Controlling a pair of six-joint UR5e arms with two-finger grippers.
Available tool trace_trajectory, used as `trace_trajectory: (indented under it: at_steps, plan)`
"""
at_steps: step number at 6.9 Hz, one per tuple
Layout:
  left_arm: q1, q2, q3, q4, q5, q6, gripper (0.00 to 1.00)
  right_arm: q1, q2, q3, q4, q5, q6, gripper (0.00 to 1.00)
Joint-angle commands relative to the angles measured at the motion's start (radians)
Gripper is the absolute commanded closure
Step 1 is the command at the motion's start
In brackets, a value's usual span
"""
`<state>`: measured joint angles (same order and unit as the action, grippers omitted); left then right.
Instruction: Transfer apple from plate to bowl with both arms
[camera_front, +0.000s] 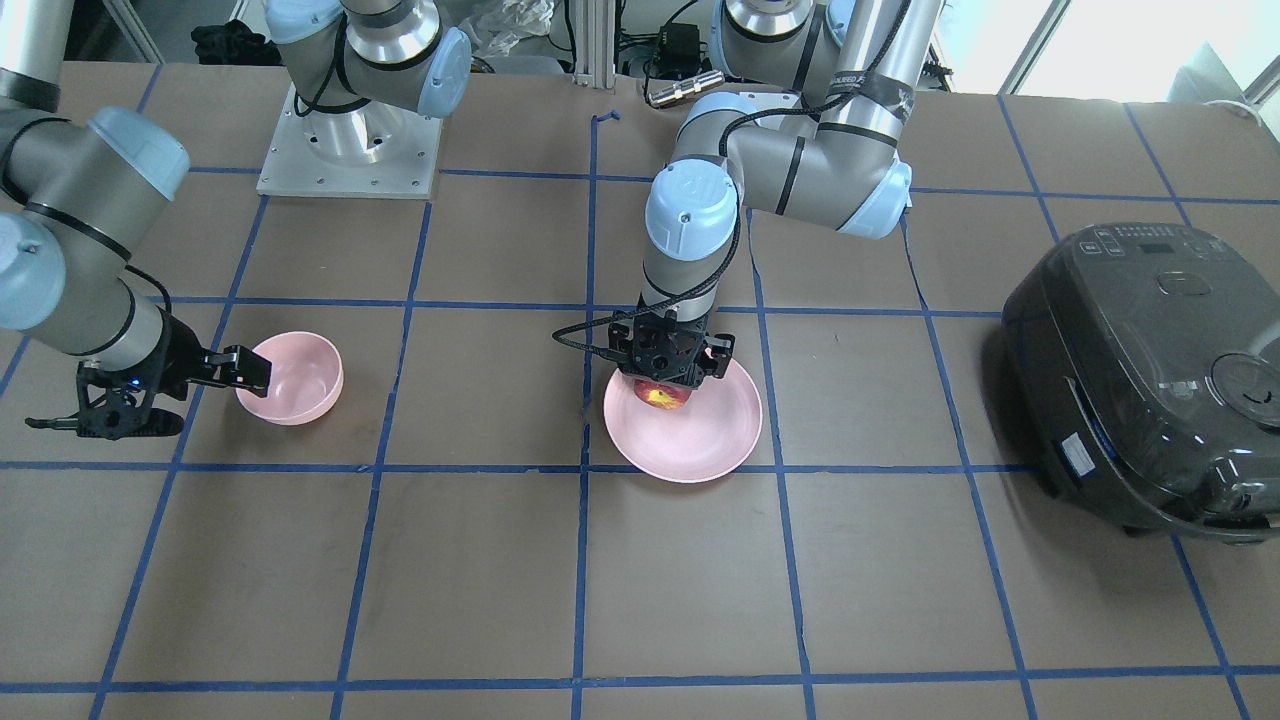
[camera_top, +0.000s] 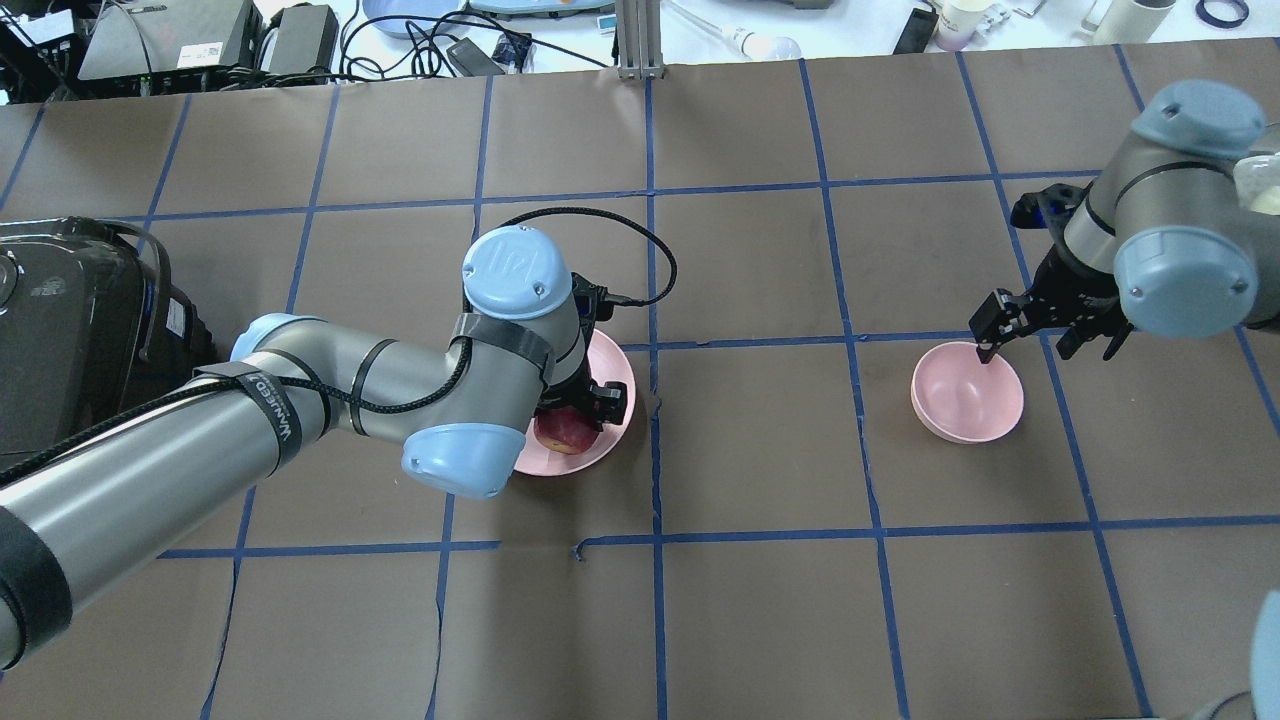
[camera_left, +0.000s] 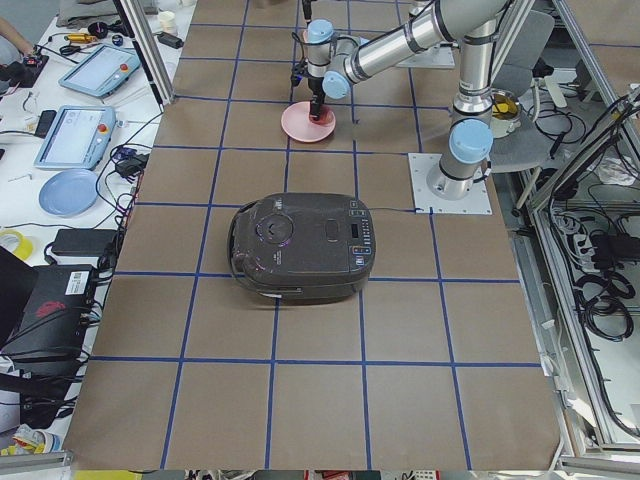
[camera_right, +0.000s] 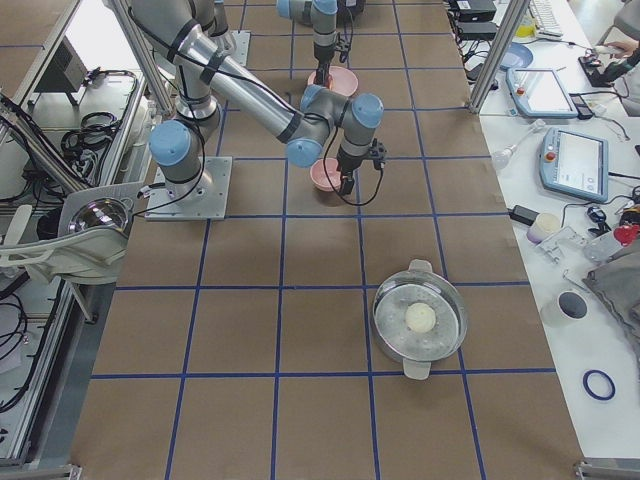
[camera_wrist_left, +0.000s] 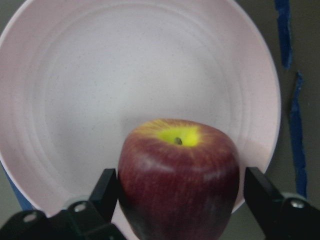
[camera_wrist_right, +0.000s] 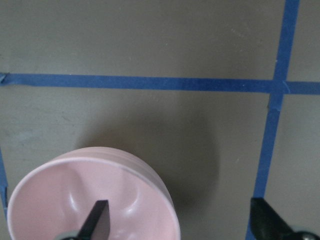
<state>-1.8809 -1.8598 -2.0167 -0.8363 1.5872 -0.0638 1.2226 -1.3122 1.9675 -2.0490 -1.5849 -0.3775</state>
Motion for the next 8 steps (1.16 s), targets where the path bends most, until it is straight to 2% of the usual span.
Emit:
trace_trajectory:
  at_steps: [1, 2, 3, 4, 5, 6, 7, 8]
  plan:
    - [0.003, 0.025, 0.01, 0.006, 0.002, 0.002, 0.78, 0.0, 0.028, 0.024, -0.022, -0.004, -0.001, 0.51]
    - [0.006, 0.031, 0.062, -0.003, 0.005, -0.016, 0.79, -0.002, 0.028, 0.018, -0.02, -0.006, -0.001, 0.91]
    - [0.016, 0.031, 0.12, -0.05, 0.005, -0.119, 0.79, -0.002, 0.025, 0.008, -0.016, -0.006, 0.009, 1.0]
    - [0.016, 0.033, 0.177, -0.123, -0.004, -0.236, 0.8, -0.002, 0.021, -0.018, -0.007, -0.006, 0.014, 1.0]
    - [0.016, 0.037, 0.231, -0.245, -0.013, -0.337, 0.9, -0.002, 0.018, -0.053, 0.039, -0.004, 0.016, 1.0]
    - [0.011, 0.037, 0.257, -0.268, -0.015, -0.403, 0.92, 0.011, 0.008, -0.087, 0.102, -0.001, 0.072, 1.0]
    - [0.011, 0.034, 0.259, -0.27, -0.027, -0.41, 0.92, 0.036, -0.005, -0.113, 0.159, 0.082, 0.119, 1.0]
    - [0.011, 0.03, 0.26, -0.268, -0.029, -0.41, 0.92, 0.073, -0.013, -0.113, 0.165, 0.148, 0.13, 1.0]
